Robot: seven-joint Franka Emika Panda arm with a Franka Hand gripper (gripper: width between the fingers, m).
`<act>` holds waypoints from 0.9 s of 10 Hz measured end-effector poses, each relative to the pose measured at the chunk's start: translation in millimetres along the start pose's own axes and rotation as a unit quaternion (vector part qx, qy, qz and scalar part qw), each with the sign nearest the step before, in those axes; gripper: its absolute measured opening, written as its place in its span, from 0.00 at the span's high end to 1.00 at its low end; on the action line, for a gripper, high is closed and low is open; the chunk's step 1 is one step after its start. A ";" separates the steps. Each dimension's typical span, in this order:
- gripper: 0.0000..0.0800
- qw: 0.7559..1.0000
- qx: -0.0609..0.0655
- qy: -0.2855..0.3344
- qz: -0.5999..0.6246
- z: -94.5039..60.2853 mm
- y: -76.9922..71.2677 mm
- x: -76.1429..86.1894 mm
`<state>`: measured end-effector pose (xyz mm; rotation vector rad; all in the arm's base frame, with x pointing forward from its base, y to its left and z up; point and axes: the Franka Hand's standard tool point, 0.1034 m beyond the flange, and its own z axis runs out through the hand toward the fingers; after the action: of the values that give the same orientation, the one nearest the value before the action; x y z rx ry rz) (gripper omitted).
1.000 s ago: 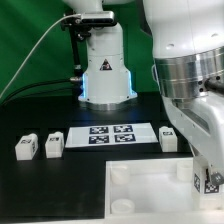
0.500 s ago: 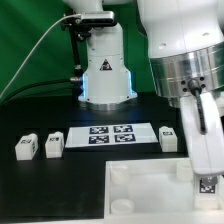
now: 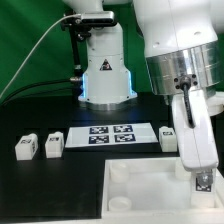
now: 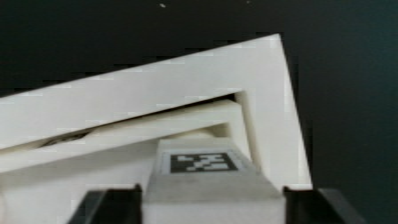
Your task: Assemble one leg
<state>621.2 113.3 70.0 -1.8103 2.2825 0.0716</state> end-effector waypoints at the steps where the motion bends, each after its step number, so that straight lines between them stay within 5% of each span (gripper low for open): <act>1: 0.32 1.000 0.000 0.000 -0.004 0.4 0.3 0.0; 4: 0.20 0.999 0.016 -0.004 -0.045 -9.3 7.0 -10.3; 9: 0.19 0.998 0.016 -0.015 -0.062 -20.7 13.8 -21.8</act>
Offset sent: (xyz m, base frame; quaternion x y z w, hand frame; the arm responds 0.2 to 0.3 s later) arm -0.0196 0.0206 0.0234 0.0272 -0.0366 -0.0409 0.9981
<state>609.5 133.6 93.1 -1.9169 2.1333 0.0396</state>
